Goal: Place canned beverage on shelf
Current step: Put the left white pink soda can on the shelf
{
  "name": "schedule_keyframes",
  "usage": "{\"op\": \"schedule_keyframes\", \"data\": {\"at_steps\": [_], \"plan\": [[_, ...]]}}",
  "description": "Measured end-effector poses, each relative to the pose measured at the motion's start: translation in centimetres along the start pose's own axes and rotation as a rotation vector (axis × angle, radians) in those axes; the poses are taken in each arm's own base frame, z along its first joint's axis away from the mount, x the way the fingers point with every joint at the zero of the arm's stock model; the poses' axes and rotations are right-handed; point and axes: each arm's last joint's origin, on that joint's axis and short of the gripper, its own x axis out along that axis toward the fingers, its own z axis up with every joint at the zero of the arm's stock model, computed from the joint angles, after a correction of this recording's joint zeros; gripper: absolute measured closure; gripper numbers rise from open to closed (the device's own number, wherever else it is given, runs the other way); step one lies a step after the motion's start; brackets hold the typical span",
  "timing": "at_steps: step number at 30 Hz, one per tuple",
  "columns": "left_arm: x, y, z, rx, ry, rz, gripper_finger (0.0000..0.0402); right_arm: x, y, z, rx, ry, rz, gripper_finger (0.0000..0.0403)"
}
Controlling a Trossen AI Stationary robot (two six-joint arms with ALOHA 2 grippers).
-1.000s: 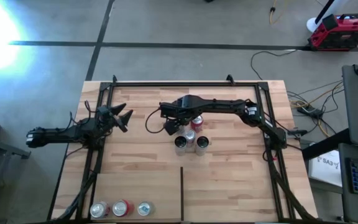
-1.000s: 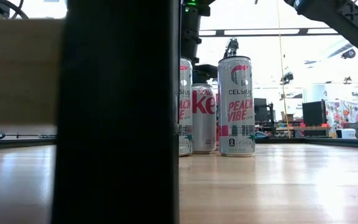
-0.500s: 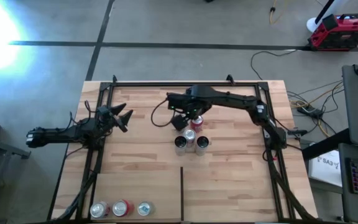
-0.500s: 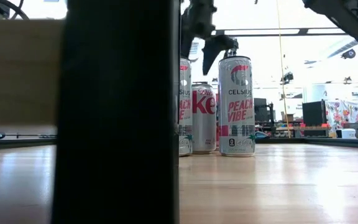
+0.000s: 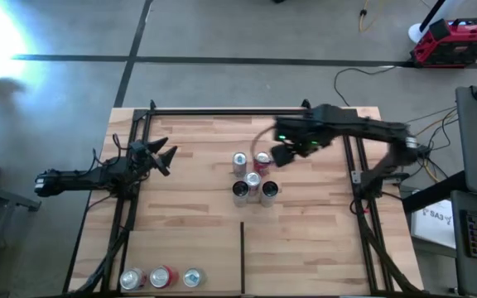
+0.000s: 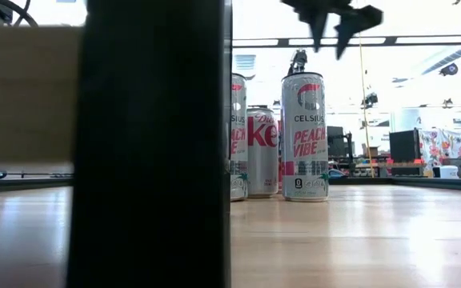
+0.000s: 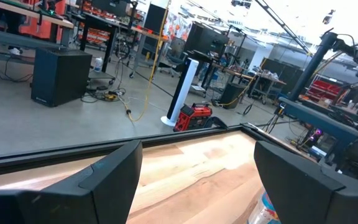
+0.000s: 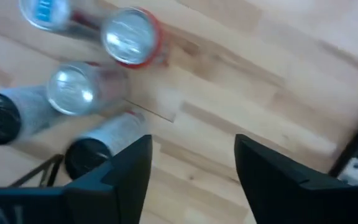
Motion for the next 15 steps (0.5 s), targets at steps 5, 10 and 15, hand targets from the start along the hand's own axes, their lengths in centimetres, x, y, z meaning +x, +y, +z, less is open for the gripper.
{"op": "schedule_keyframes", "data": {"at_steps": [5, 10, 15], "plan": [[0.0, 0.0, 0.0, 0.000, 0.000, 0.000, 0.0107, 0.7, -4.4, -3.3, 0.062, -0.072, 0.127, 0.0215], [0.0, 0.0, 0.0, 0.000, 0.000, 0.000, 0.0107, 3.1, -7.4, -6.1, 0.073, -0.155, 0.294, 0.0220], [0.0, 0.0, 0.0, 0.000, 0.000, 0.000, 0.0107, 6.0, -9.1, -8.1, 0.041, -0.193, 0.394, 0.0220]]}}
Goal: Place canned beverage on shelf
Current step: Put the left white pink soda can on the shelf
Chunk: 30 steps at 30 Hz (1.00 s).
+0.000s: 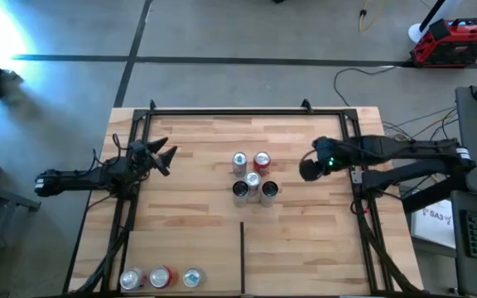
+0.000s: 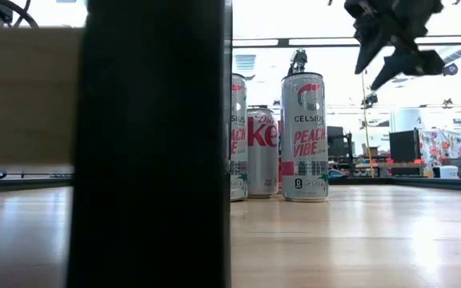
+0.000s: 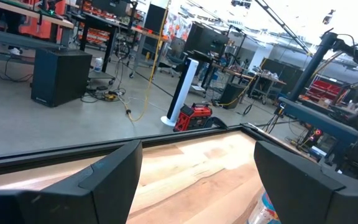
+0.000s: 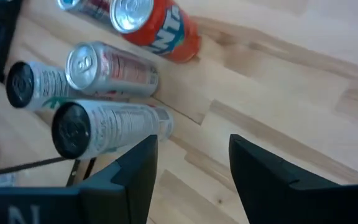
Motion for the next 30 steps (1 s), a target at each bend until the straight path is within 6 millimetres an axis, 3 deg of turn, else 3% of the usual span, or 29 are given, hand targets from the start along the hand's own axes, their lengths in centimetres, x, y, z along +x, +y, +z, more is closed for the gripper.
{"op": "schedule_keyframes", "data": {"at_steps": [17, 30], "plan": [[0.0, 0.0, 0.0, 0.000, 0.000, 0.000, 0.0107, 5.2, -4.9, -3.8, -0.103, -0.175, 0.308, 0.0220], [0.0, 0.0, 0.0, 0.000, 0.000, 0.000, 0.0107, 6.7, -8.2, -5.7, -0.106, -0.173, 0.394, 0.0220]]}}
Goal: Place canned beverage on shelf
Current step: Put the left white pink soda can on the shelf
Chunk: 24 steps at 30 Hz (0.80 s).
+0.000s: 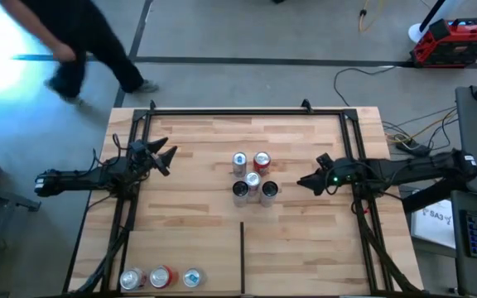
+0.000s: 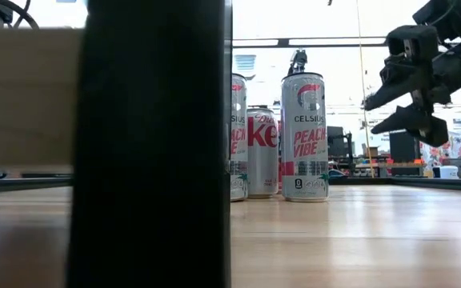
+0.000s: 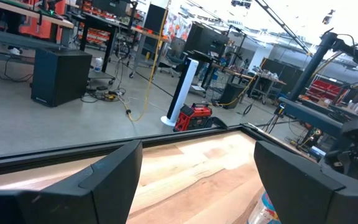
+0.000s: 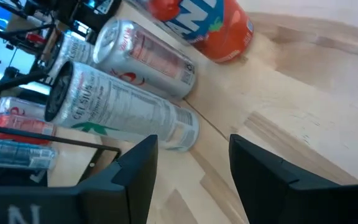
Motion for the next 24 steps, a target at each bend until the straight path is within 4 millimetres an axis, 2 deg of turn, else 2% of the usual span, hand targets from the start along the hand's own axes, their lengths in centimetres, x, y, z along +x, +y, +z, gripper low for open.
{"op": "schedule_keyframes", "data": {"at_steps": [11, 18, 24], "plan": [[0.0, 0.0, 0.0, 0.000, 0.000, 0.000, 0.0107, 0.4, -2.2, -1.4, -0.004, -0.050, 0.074, 0.0220], [0.0, 0.0, 0.0, 0.000, 0.000, 0.000, 0.0107, 0.8, -3.4, -2.2, 0.009, -0.051, 0.062, 0.0220], [0.0, 0.0, 0.0, 0.000, 0.000, 0.000, 0.0107, 0.8, -3.7, -2.4, 0.041, -0.064, 0.078, 0.0220]]}}
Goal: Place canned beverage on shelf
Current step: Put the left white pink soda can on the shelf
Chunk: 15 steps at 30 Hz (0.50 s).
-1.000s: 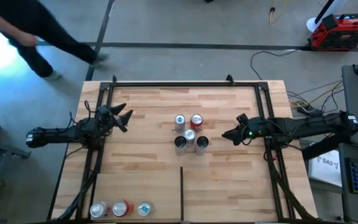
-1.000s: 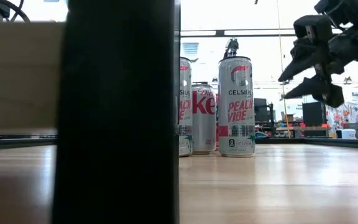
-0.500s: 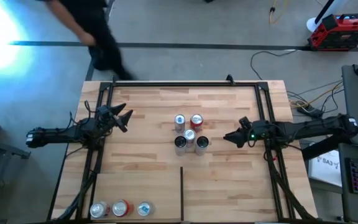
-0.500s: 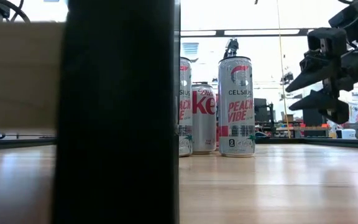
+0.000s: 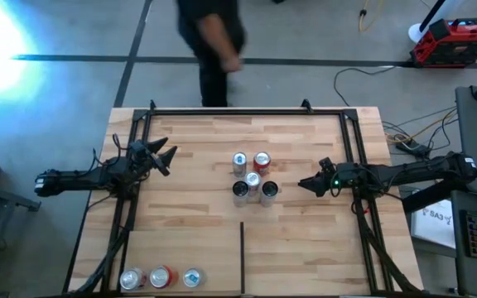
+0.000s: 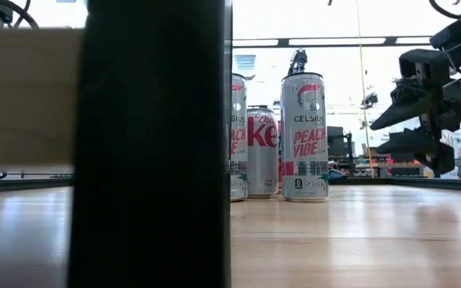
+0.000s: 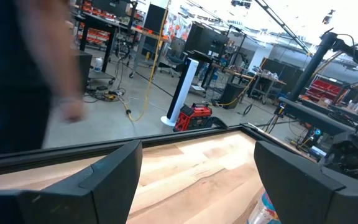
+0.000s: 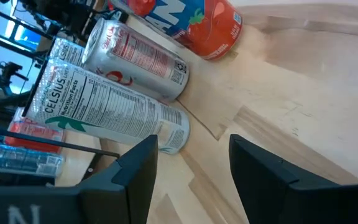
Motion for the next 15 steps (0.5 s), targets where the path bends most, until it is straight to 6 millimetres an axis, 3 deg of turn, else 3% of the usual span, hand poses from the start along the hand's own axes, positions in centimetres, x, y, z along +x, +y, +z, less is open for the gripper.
{"op": "schedule_keyframes", "data": {"at_steps": [15], "plan": [[0.00, 0.00, 0.00, 0.000, 0.000, 0.000, 0.0107, 0.01, -0.24, -0.10, 0.042, 0.001, -0.030, 0.0220]]}}
